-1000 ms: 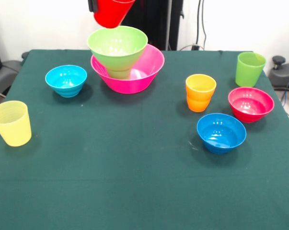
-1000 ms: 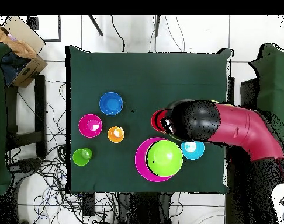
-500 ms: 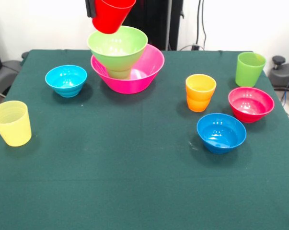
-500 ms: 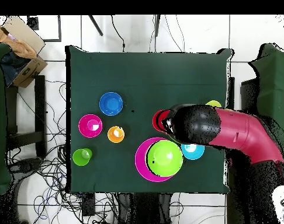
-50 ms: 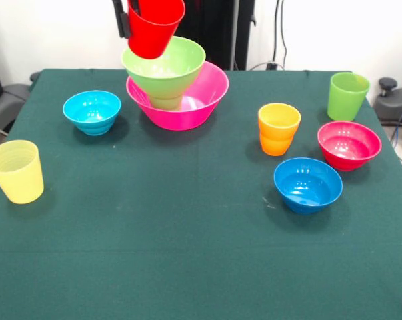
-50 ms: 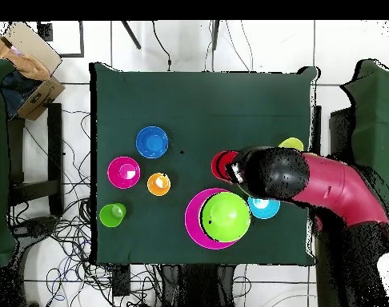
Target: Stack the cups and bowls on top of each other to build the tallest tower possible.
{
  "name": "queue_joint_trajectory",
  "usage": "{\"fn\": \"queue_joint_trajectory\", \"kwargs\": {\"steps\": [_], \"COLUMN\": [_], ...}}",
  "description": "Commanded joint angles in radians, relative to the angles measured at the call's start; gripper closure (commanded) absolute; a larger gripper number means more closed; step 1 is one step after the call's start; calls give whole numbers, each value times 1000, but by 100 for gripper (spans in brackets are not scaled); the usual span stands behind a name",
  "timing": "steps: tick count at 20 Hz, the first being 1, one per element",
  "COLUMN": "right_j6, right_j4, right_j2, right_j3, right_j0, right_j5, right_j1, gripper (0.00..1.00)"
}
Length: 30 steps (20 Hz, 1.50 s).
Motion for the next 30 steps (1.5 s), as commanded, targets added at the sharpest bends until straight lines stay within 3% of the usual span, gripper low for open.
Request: {"fn": "queue_joint_trajectory", "kwargs": {"steps": [1, 8, 18, 30], "right_j6": [102, 116, 148, 122], "right_j4": [-3, -11, -19, -44], "right_j2": [18, 17, -14, -27], "right_j3": [96, 121, 98, 103], "right_j0": [2, 8, 62, 46], "right_j5": [-77, -117, -48, -85], "right_j1": [71, 78, 62, 100], "gripper": [100, 100, 100, 100]}}
